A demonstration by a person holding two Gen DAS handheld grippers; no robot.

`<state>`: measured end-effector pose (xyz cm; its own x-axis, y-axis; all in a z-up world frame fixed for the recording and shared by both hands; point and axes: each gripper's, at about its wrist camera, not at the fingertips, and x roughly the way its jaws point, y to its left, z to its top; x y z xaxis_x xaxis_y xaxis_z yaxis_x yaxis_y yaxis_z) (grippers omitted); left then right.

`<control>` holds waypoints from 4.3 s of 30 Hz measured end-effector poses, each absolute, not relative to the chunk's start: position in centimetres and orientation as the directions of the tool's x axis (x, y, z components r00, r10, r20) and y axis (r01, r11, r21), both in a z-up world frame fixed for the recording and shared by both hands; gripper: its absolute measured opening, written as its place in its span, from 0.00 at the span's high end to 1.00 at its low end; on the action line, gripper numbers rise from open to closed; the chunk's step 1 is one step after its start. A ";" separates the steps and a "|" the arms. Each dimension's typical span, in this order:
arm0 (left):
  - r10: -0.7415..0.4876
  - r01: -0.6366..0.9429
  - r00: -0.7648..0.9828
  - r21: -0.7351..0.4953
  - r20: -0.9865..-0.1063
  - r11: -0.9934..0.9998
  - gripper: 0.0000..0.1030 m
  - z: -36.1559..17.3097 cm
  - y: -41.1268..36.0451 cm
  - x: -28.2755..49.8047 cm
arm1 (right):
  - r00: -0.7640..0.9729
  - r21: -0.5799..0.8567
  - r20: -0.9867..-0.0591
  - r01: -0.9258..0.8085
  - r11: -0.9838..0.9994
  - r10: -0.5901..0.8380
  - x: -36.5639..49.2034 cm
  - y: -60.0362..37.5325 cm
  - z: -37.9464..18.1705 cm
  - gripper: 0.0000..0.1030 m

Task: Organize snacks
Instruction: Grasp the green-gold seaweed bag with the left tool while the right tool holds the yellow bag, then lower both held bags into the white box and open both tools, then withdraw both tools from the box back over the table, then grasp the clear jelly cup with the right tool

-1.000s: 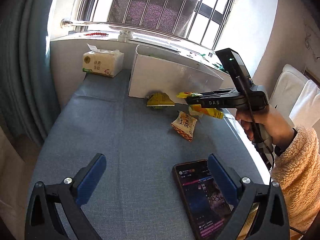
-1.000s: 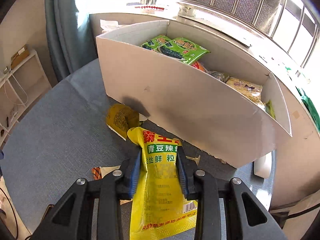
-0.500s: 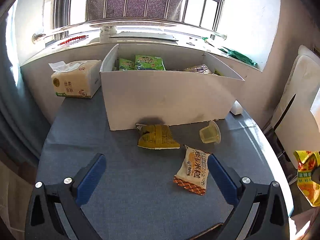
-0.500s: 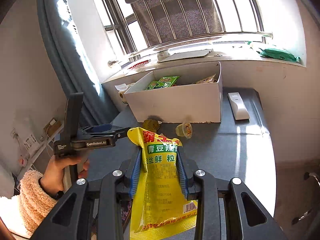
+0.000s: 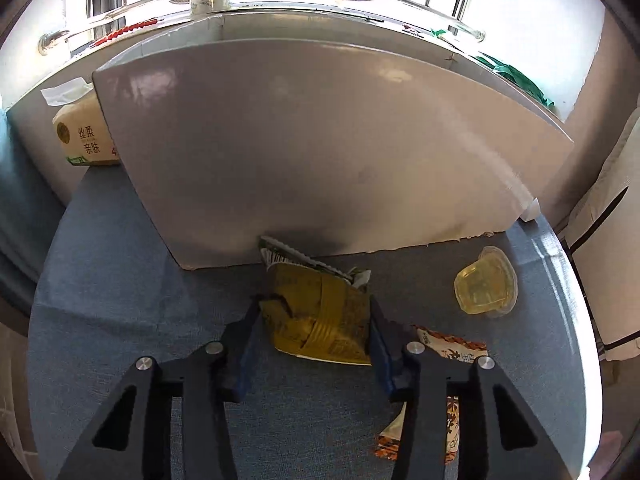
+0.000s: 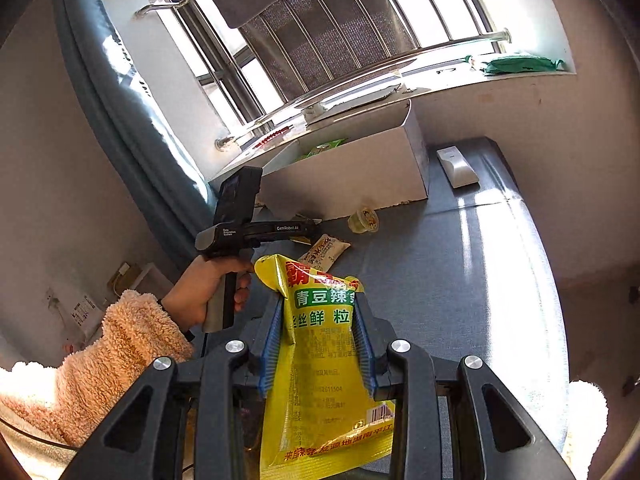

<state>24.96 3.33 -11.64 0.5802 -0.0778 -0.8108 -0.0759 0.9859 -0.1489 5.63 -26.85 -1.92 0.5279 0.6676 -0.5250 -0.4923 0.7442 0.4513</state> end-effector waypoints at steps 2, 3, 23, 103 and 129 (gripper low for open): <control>-0.105 -0.056 0.598 -0.172 -0.794 0.983 0.55 -11.1 3.7 24.2 | 0.511 0.468 -0.521 -0.498 0.730 0.683 5.7 -26.6 -2.2 0.65; -0.112 -0.046 0.606 -0.175 -0.788 0.983 0.55 -10.8 3.8 23.6 | 0.511 0.469 -0.522 -0.496 0.731 0.683 5.8 -26.4 -2.4 0.65; -0.273 0.145 0.809 -0.273 -0.521 0.951 0.56 2.3 4.6 17.9 | 0.561 0.437 -0.482 -0.512 0.739 0.673 21.1 -20.0 3.4 0.65; -0.180 0.043 0.768 -0.231 -0.615 0.972 0.00 -6.1 3.1 4.3 | 0.514 0.203 -0.706 -0.512 0.835 0.487 19.1 -14.1 -6.8 0.00; -0.186 0.081 0.710 -0.184 -0.679 0.980 0.00 -7.2 2.6 6.5 | 0.508 0.139 -0.750 -0.506 0.851 0.424 23.0 -15.1 -6.5 0.68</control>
<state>6.55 2.59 -7.20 0.7104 -0.1863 -0.6786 0.0813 0.9796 -0.1838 23.00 -15.11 -6.54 0.5080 0.4244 -0.7495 -0.5057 0.8514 0.1394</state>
